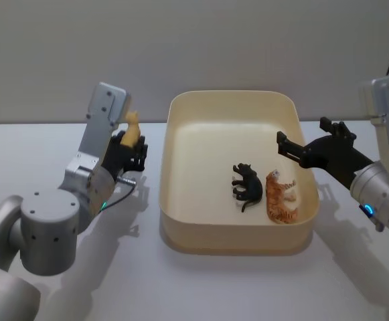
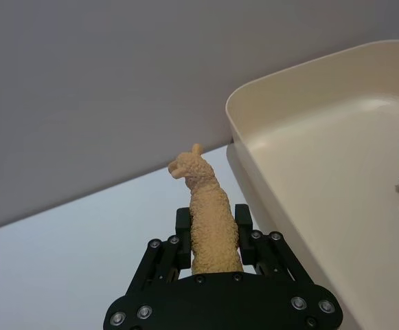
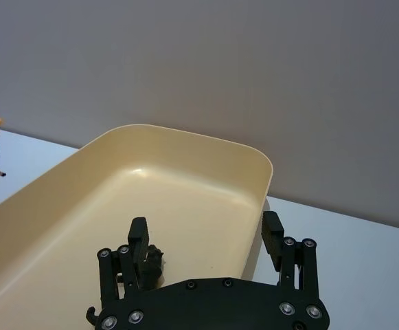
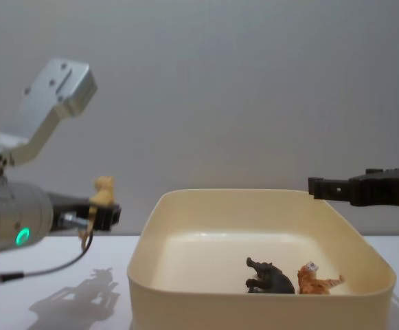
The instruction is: Pick up the toy alternately with two hands and place it into the central storage box.
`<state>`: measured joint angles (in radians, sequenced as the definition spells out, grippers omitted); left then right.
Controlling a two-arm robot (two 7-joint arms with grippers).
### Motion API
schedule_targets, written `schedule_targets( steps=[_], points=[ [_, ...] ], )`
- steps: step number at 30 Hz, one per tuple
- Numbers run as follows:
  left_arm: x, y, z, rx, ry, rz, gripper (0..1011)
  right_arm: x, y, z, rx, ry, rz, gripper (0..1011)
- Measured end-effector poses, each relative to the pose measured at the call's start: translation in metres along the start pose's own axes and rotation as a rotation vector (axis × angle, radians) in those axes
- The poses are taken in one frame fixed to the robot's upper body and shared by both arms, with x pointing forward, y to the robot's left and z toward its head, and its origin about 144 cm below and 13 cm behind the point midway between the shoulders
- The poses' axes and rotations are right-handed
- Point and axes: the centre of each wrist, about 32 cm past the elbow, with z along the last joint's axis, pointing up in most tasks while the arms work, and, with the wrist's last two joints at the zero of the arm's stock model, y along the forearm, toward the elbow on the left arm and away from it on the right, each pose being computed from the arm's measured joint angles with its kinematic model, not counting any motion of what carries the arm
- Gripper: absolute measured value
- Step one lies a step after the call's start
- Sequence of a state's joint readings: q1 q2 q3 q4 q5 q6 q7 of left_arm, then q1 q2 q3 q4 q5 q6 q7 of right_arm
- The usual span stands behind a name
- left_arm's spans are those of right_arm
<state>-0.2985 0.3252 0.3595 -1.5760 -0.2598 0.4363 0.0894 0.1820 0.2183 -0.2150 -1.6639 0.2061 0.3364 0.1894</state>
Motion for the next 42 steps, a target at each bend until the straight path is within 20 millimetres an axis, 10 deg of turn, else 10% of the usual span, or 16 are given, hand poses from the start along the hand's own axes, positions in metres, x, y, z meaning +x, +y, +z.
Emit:
schedule_targets(
  steps=[28,42],
  points=[
    [-0.013,-0.010,0.047,-0.110,-0.076,-0.313,352,0.000,0.000,0.000,0.000,0.000,0.000,1001],
    [-0.022,-0.022,0.047,-0.100,-0.067,-0.403,743,0.000,0.000,0.000,0.000,0.000,0.000,1001]
  ],
)
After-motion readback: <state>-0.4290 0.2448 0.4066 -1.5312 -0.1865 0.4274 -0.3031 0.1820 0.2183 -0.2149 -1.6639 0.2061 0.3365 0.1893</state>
